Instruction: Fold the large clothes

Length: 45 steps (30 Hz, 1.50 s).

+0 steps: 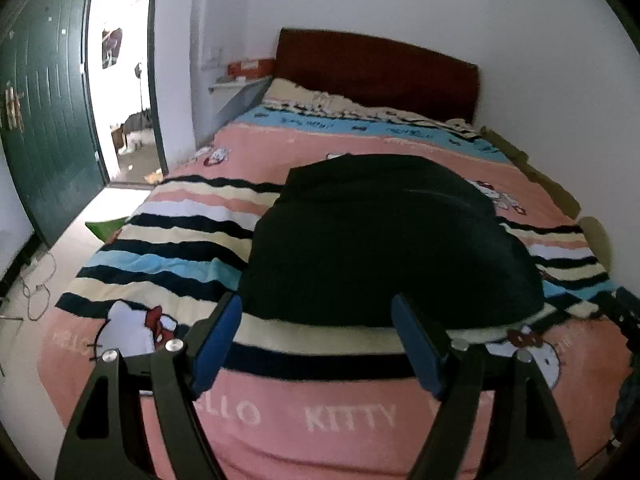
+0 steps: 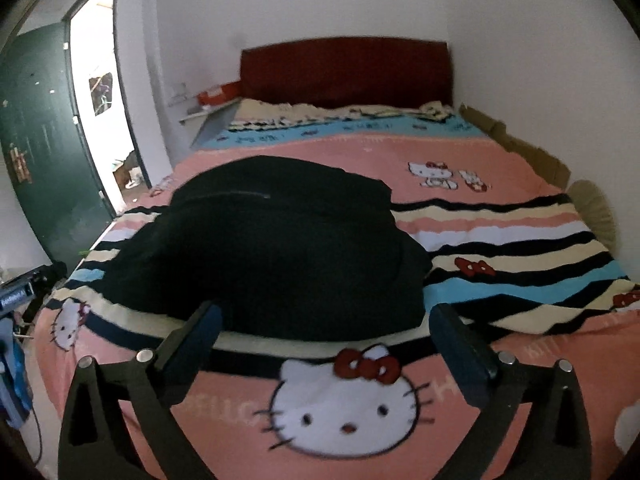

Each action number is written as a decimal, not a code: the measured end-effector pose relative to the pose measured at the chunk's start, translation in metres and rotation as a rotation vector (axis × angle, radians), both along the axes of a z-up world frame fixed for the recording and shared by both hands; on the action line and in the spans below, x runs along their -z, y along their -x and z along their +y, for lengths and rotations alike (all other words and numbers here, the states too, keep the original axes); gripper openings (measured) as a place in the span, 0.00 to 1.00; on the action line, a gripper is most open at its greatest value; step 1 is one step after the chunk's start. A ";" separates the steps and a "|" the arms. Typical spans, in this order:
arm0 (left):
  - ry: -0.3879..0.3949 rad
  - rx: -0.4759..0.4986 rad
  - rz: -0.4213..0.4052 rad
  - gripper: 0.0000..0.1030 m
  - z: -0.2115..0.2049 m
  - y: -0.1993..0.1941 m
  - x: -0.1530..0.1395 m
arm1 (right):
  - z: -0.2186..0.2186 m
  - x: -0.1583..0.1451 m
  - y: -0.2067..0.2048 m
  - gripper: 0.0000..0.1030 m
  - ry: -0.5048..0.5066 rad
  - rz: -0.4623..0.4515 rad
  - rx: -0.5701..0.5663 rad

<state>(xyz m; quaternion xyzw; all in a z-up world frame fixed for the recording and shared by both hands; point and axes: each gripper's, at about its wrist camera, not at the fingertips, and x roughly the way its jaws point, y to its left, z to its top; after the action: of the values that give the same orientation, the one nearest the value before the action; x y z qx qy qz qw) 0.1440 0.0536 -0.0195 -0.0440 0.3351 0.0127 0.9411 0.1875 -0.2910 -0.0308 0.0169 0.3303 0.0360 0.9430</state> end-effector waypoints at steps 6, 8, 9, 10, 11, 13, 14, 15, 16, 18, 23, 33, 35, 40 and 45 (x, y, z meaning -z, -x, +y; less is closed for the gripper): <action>-0.085 -0.001 -0.066 0.75 -0.035 0.046 -0.014 | 0.021 -0.013 0.048 1.00 0.037 -0.055 -0.026; -0.107 0.006 -0.091 0.75 -0.045 0.060 -0.018 | 0.027 -0.014 0.060 0.99 0.046 -0.068 -0.029; -0.115 0.006 -0.101 0.75 -0.048 0.066 -0.020 | 0.030 -0.013 0.066 0.99 0.051 -0.071 -0.030; -0.119 0.007 -0.109 0.75 -0.051 0.072 -0.022 | 0.032 -0.013 0.072 0.99 0.054 -0.074 -0.031; -0.122 0.006 -0.119 0.75 -0.053 0.078 -0.023 | 0.034 -0.012 0.078 1.00 0.058 -0.079 -0.031; -0.132 -0.004 -0.134 0.75 -0.057 0.086 -0.027 | 0.036 -0.010 0.088 0.99 0.062 -0.088 -0.029; -0.140 -0.013 -0.143 0.75 -0.058 0.091 -0.028 | 0.036 -0.009 0.094 1.00 0.062 -0.092 -0.026; -0.145 -0.018 -0.148 0.75 -0.059 0.093 -0.029 | 0.035 -0.008 0.096 0.99 0.062 -0.094 -0.024; -0.146 -0.021 -0.155 0.75 -0.059 0.096 -0.030 | 0.035 -0.007 0.100 0.99 0.064 -0.097 -0.019; -0.153 -0.023 -0.167 0.75 -0.060 0.102 -0.033 | 0.033 -0.006 0.106 0.99 0.064 -0.101 -0.011; -0.195 -0.024 -0.207 0.75 -0.068 0.113 -0.036 | 0.025 -0.004 0.114 0.99 0.049 -0.108 0.014; -0.210 0.004 -0.240 0.75 -0.075 0.121 -0.035 | 0.022 -0.003 0.119 1.00 0.057 -0.121 0.012; -0.212 0.008 -0.234 0.75 -0.075 0.120 -0.032 | 0.022 -0.002 0.119 1.00 0.059 -0.120 0.012; -0.209 0.015 -0.210 0.75 -0.073 0.114 -0.023 | 0.020 0.001 0.117 0.99 0.063 -0.117 0.018; -0.187 0.023 -0.175 0.75 -0.071 0.105 -0.011 | 0.016 0.004 0.114 1.00 0.066 -0.113 0.030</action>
<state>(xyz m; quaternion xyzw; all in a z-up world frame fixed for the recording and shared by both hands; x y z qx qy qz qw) 0.0389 -0.0170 -0.0085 0.0471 0.2494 0.0291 0.9668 0.0734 -0.2747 -0.0353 -0.0111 0.2773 0.0119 0.9607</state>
